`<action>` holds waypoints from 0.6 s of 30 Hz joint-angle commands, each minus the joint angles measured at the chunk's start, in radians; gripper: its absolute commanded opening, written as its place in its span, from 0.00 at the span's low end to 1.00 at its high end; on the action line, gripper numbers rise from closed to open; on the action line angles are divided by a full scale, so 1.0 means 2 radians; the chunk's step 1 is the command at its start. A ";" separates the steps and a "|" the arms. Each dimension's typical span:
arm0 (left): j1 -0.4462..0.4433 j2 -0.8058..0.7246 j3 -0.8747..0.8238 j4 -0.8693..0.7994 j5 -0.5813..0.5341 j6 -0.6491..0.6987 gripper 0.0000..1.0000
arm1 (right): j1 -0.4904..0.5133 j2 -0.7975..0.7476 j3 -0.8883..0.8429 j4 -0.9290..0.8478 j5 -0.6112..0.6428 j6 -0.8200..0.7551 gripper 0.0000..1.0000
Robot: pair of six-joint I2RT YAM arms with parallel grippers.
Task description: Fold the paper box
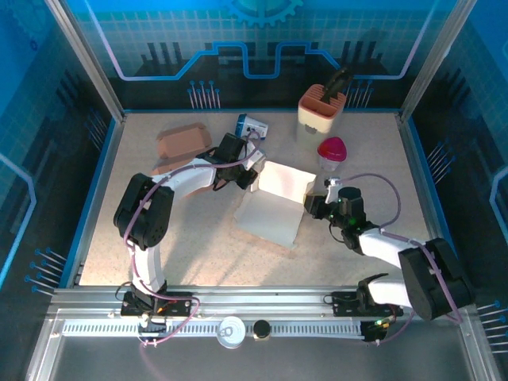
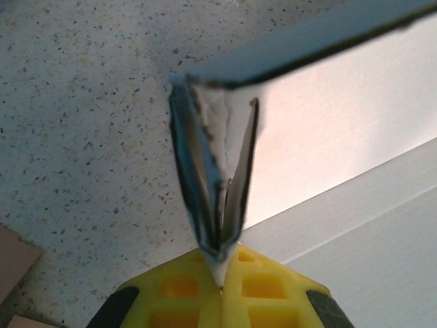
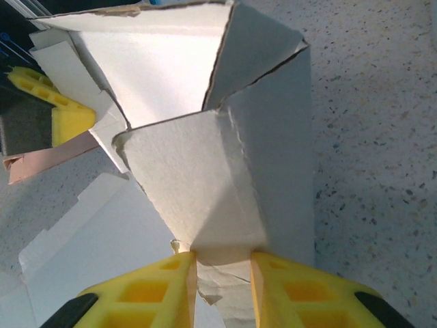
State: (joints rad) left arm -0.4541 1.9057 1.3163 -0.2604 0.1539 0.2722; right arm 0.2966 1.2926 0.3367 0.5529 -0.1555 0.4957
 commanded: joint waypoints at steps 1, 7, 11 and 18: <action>-0.005 0.012 0.010 -0.026 0.001 0.018 0.00 | 0.007 0.026 0.018 0.012 0.001 -0.011 0.29; -0.005 0.011 0.009 -0.024 -0.002 0.019 0.00 | 0.004 0.052 0.034 0.012 -0.001 -0.004 0.36; -0.005 0.011 0.008 -0.024 -0.002 0.018 0.00 | 0.000 0.057 0.044 0.004 -0.004 -0.009 0.32; -0.006 0.009 0.006 -0.024 -0.003 0.018 0.00 | 0.000 0.094 0.073 -0.025 0.012 -0.005 0.27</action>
State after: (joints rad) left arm -0.4541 1.9057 1.3182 -0.2615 0.1196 0.2733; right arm 0.2935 1.4414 0.4557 0.5659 -0.1368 0.4896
